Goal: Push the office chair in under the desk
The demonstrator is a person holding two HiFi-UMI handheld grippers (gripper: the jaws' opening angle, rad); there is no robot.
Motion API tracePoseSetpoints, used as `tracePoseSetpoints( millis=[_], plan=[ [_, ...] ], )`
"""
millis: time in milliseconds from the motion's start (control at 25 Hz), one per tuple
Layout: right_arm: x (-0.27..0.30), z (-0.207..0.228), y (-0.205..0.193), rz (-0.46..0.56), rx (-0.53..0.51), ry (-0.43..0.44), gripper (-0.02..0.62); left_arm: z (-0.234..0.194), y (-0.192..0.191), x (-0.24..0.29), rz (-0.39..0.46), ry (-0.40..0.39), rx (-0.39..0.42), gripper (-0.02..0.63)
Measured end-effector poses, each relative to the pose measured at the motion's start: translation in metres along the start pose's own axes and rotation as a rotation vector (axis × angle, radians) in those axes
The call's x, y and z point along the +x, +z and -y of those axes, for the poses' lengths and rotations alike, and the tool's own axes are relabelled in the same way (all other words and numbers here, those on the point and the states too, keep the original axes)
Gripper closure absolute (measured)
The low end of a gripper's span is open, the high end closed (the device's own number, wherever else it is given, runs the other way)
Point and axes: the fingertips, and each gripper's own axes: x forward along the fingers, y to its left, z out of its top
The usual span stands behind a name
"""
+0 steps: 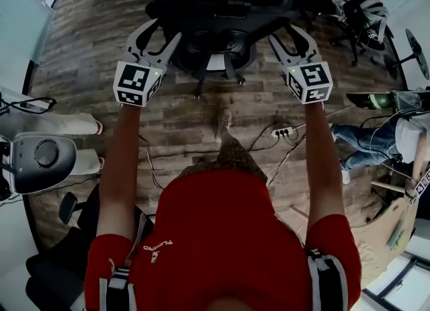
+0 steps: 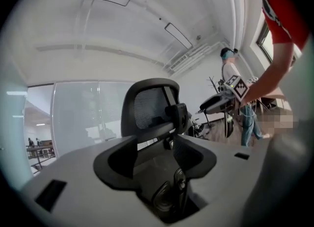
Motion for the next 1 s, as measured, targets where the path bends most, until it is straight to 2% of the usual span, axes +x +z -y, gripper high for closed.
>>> tracePoseSetpoints(
  millis=[200, 360, 520, 720, 920, 1000],
  plan=[
    [0.028, 0.031, -0.033, -0.105, -0.125, -0.005, 0.362, -0.019, -0.022, 0.031, -0.084, -0.022, 0.148, 0.361],
    [0.050, 0.054, -0.053, -0.157, -0.217, -0.026, 0.337, -0.030, -0.053, 0.053, -0.186, -0.046, 0.289, 0.332],
    [0.067, 0.079, -0.069, -0.237, -0.280, -0.034, 0.327, -0.042, -0.078, 0.076, -0.263, -0.070, 0.412, 0.318],
    [0.094, 0.084, -0.094, -0.347, -0.469, 0.089, 0.307, -0.050, -0.091, 0.106, -0.310, -0.105, 0.531, 0.311],
    [0.119, 0.091, -0.107, -0.358, -0.627, 0.196, 0.308, -0.060, -0.099, 0.128, -0.358, -0.151, 0.636, 0.310],
    [0.122, 0.092, -0.110, -0.341, -0.665, 0.243, 0.308, -0.063, -0.105, 0.134, -0.382, -0.195, 0.675, 0.310]
  ],
)
